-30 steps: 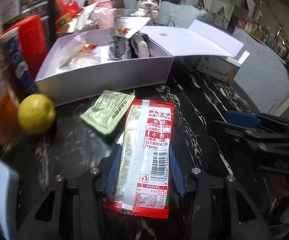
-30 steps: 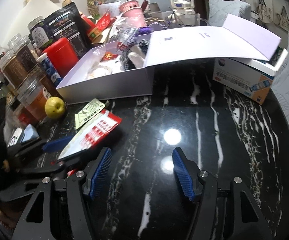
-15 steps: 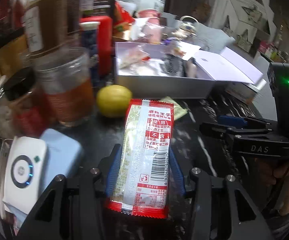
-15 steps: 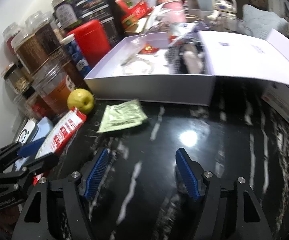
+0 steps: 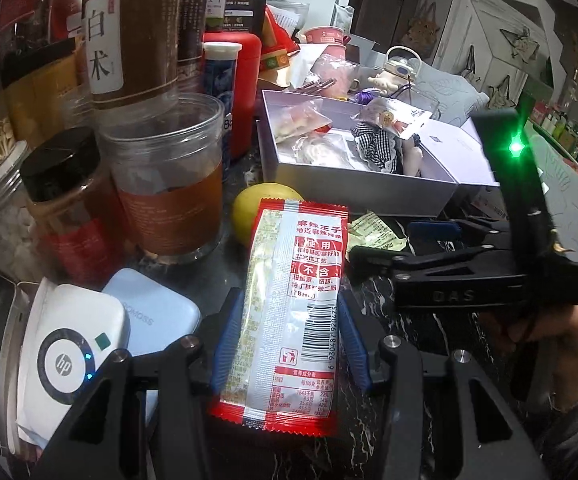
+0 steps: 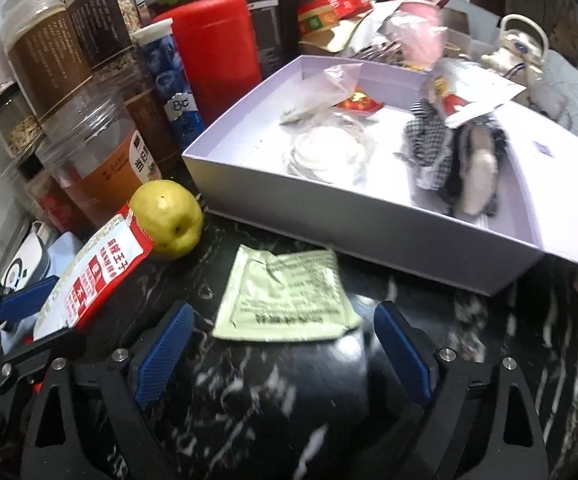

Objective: Organize soft objects
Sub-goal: 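Hold the red-and-white packet in the left tool while the right tool grasps the green sachet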

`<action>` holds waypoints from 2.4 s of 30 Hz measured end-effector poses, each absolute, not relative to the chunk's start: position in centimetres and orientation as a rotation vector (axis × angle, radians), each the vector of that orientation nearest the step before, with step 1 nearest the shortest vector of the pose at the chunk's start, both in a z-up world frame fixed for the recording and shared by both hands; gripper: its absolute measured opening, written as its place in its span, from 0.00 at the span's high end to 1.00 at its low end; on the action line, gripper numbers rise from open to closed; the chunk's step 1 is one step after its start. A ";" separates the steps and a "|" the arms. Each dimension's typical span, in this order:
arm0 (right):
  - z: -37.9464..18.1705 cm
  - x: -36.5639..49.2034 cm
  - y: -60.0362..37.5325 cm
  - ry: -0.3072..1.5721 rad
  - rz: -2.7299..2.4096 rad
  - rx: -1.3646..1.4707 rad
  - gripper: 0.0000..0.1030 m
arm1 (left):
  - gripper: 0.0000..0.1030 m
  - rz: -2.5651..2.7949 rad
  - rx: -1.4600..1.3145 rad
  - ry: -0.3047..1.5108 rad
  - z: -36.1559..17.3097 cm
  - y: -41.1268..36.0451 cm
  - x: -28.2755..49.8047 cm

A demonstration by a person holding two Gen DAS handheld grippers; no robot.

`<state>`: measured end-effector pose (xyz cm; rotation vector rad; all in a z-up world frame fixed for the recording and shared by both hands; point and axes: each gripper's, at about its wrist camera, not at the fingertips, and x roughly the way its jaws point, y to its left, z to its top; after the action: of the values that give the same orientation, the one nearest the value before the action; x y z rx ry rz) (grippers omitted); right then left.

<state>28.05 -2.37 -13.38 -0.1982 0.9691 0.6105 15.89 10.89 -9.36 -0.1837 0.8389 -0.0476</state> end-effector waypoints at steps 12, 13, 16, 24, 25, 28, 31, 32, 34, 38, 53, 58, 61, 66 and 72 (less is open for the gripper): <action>-14.9 29.0 -0.9 0.942 0.595 -0.317 0.30 | 0.55 -0.062 -0.210 0.850 -9.7 11.5 16.1; -14.8 28.9 -1.0 0.942 0.601 -0.319 0.31 | 0.55 -0.062 -0.211 0.852 -9.7 11.5 16.1; -14.6 28.6 -1.5 0.944 0.609 -0.310 0.42 | 0.55 -0.062 -0.215 0.854 -9.7 11.4 15.9; -14.0 26.0 -4.1 0.925 0.583 -0.271 0.76 | 0.55 -0.086 -0.211 0.854 -9.4 10.2 14.7; -13.8 25.3 -4.8 0.924 0.564 -0.254 0.77 | 0.55 -0.091 -0.213 0.852 -9.4 10.0 14.5; -14.1 23.6 -6.3 0.922 0.564 -0.215 0.81 | 0.55 -0.120 -0.227 0.856 -9.5 9.3 14.1; -14.3 22.2 -8.1 0.935 0.563 -0.167 0.90 | 0.55 -0.132 -0.236 0.857 -9.7 8.7 13.8; -14.3 21.8 -8.8 0.937 0.562 -0.149 0.90 | 0.55 -0.131 -0.229 0.858 -9.7 8.4 13.7; -14.5 21.1 -10.0 0.937 0.555 -0.116 0.91 | 0.55 -0.134 -0.224 0.860 -9.8 7.9 13.6; -14.4 20.4 -11.6 0.936 0.532 -0.082 0.91 | 0.55 -0.147 -0.213 0.868 -9.8 6.8 13.5; -13.6 15.3 -17.8 0.961 0.431 0.005 0.59 | 0.55 -0.231 -0.171 0.909 -10.0 3.0 13.4; -13.3 15.7 -17.6 0.905 0.421 -0.028 0.17 | 0.55 -0.222 -0.162 0.906 -9.8 2.8 13.3; -13.4 16.5 -16.8 0.908 0.444 -0.071 0.17 | 0.55 -0.213 -0.161 0.905 -9.7 2.9 13.2; -14.0 17.4 -15.5 0.930 0.490 -0.135 0.17 | 0.55 -0.198 -0.170 0.904 -9.7 3.2 12.9; -14.5 17.5 -15.4 0.929 0.471 -0.137 0.18 | 0.55 -0.184 -0.179 0.909 -9.8 3.7 13.1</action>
<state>17.48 -15.38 -14.46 -0.1370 0.9294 0.4706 13.14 3.68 -9.79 -0.1785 0.9089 -0.1844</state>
